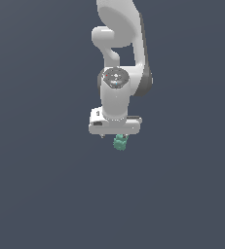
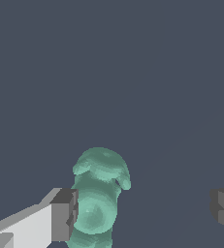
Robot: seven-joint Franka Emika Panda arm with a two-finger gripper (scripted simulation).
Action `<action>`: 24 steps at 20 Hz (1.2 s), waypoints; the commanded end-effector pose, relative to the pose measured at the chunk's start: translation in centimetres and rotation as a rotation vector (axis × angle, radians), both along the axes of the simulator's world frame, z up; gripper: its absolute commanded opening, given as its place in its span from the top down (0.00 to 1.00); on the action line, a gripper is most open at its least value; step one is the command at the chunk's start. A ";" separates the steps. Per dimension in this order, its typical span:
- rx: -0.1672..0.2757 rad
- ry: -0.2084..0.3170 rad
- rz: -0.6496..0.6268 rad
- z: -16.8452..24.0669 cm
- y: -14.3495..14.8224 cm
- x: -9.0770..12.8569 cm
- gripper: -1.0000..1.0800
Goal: Pick up the object and move it to a goal position.
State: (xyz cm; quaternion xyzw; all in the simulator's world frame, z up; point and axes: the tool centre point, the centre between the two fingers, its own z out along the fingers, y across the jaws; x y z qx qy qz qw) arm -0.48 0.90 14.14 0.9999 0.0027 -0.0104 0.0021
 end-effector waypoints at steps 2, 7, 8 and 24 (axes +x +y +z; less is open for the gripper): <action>0.000 0.000 0.001 0.0 0.0 0.0 0.04; -0.005 0.001 0.036 0.2 0.5 0.2 0.04; -0.006 0.001 0.044 0.3 0.5 0.3 0.04; -0.005 -0.006 -0.052 -0.4 1.7 -0.9 0.04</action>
